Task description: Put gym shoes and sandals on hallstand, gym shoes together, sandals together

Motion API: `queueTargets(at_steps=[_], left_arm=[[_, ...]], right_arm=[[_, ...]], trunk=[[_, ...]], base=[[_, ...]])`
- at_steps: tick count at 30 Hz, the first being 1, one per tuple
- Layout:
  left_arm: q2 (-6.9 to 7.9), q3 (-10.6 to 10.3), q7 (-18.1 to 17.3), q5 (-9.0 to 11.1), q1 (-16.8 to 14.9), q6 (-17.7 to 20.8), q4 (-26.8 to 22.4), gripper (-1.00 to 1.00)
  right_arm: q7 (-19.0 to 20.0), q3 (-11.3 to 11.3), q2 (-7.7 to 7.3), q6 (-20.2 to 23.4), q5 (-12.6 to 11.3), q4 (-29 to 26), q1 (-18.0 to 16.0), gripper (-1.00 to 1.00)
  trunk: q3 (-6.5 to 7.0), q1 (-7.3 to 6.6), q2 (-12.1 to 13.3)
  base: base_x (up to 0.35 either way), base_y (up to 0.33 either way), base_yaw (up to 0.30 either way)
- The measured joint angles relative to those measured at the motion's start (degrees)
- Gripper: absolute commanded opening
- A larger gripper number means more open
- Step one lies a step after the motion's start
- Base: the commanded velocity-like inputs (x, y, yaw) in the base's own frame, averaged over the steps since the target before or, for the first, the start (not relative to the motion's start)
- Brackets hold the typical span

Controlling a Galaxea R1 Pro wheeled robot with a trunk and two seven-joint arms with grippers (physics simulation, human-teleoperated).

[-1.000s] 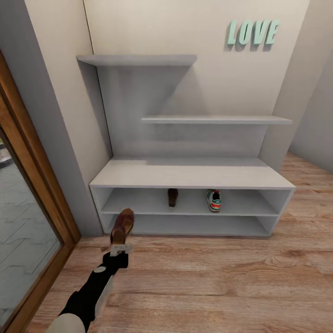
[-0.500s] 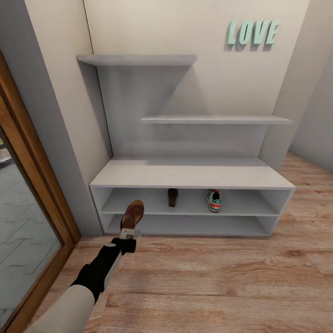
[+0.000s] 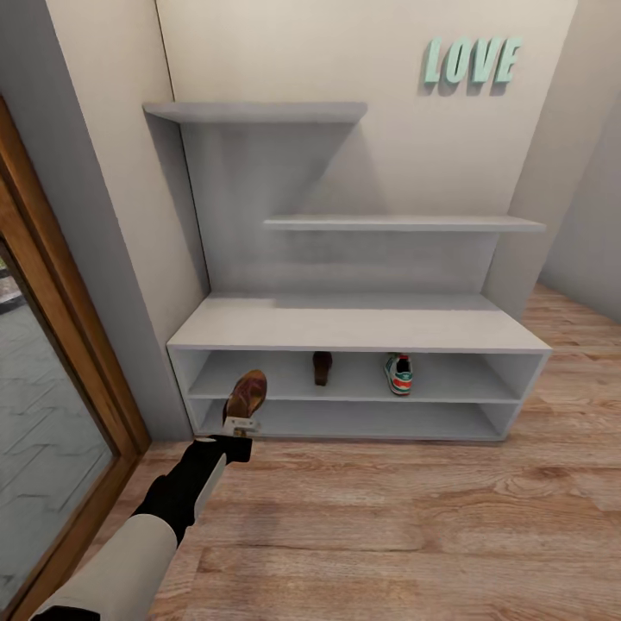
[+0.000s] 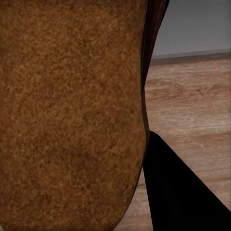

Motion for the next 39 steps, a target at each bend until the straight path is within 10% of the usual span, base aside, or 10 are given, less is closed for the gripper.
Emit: queueTargets(at_steps=[33,39], left_arm=[[-0.55,0.21,0.15,0.12,-0.84,-0.12,0.74,-1.0],[-3.88,0.19,1.24,-0.09,-1.57,-0.46,0.22,-1.0]], right_arm=[[-0.05,-0.42,-0.3,-0.17,0.02,-0.2,0.0,-1.0],[0.0,-0.34,-0.18,-0.17,0.06,-0.21,0.0,-1.0]], trunk=[[-7.28,5.71,-10.41],[-7.6,5.93,-10.83]], base=[[0.0,0.0,0.0],[0.0,0.0,0.0]])
